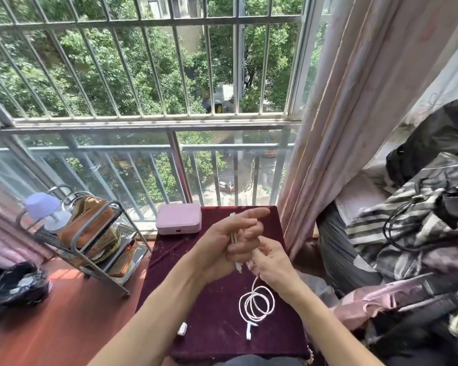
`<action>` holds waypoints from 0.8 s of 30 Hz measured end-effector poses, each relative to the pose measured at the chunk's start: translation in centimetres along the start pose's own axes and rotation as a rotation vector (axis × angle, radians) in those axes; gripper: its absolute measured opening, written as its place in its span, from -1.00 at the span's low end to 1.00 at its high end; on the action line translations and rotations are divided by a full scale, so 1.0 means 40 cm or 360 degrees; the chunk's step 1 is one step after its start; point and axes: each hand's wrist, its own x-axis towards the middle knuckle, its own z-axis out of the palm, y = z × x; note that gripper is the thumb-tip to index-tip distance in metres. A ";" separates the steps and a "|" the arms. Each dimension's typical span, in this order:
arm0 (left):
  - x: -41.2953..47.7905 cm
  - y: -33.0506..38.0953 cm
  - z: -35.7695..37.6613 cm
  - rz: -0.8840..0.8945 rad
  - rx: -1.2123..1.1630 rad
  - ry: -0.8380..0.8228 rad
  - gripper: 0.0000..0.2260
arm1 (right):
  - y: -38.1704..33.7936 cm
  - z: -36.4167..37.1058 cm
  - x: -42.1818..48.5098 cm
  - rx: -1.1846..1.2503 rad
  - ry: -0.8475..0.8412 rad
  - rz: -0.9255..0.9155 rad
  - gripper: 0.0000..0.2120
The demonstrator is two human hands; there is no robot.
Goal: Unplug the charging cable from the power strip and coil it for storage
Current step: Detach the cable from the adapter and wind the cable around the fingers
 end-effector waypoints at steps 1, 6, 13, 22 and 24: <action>0.004 0.010 -0.005 0.0023 -0.0010 0.0011 -0.73 | 0.007 0.001 -0.007 -0.0140 -0.0013 -0.0043 -0.68; 0.018 0.050 -0.048 0.0083 -0.0061 0.0099 -0.79 | -0.023 -0.001 -0.061 -0.1054 -0.0137 -0.0171 -0.82; 0.017 0.052 -0.109 0.0030 0.0107 0.0345 -0.74 | -0.155 -0.002 -0.111 -0.1772 -0.0398 -0.0300 -0.79; 0.018 0.012 -0.103 -0.0093 0.0294 0.0423 -0.83 | -0.303 -0.023 -0.093 -0.1941 -0.0589 -0.0452 -0.82; 0.020 0.005 -0.093 -0.0130 0.0346 0.0425 -0.85 | -0.341 -0.023 -0.082 -0.1987 -0.0643 -0.0471 -0.86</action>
